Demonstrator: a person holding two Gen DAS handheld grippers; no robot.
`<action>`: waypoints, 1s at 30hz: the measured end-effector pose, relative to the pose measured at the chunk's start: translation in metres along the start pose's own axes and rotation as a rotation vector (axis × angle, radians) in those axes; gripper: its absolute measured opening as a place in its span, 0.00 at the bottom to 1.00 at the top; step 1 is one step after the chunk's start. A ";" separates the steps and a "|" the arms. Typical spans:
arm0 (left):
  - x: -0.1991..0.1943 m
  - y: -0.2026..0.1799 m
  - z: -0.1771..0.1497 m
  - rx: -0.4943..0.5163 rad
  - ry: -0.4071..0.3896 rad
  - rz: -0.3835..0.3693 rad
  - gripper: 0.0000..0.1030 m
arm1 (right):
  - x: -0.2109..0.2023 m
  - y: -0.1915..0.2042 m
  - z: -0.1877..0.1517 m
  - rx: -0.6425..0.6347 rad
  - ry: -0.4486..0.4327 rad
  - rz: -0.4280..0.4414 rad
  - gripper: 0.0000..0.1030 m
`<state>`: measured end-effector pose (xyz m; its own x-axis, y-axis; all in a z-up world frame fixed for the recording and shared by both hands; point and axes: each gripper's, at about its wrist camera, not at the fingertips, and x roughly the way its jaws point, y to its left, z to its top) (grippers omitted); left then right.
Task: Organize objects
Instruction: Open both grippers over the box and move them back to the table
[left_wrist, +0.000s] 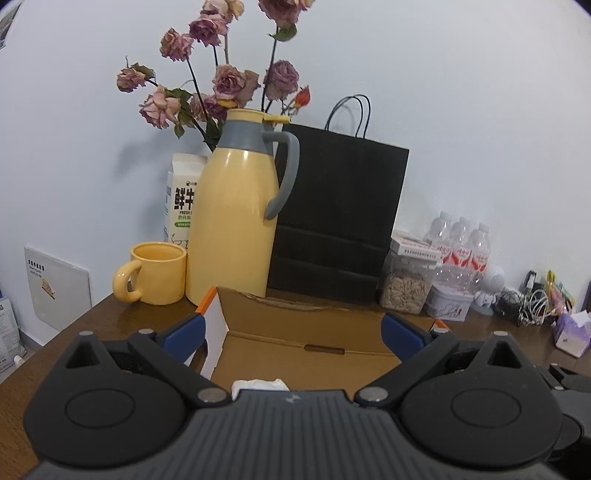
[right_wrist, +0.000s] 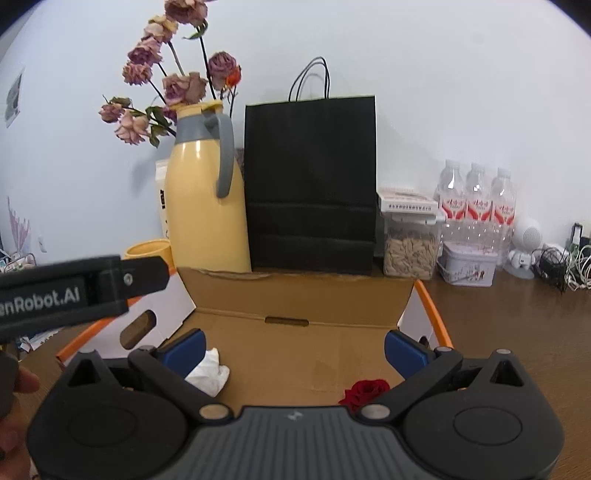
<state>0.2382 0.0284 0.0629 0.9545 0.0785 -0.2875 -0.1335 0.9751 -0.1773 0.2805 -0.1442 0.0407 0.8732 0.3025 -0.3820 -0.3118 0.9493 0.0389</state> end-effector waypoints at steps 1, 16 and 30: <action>-0.002 0.000 0.002 -0.003 -0.003 -0.002 1.00 | -0.003 0.000 0.001 0.000 -0.007 0.000 1.00; -0.078 0.005 0.014 0.044 -0.018 -0.012 1.00 | -0.099 -0.019 0.003 -0.010 -0.092 -0.032 1.00; -0.159 0.024 -0.028 0.111 0.031 -0.023 1.00 | -0.183 -0.023 -0.056 -0.055 -0.039 -0.019 1.00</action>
<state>0.0756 0.0331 0.0784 0.9482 0.0514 -0.3135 -0.0799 0.9937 -0.0788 0.1073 -0.2263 0.0577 0.8927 0.2889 -0.3460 -0.3144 0.9491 -0.0187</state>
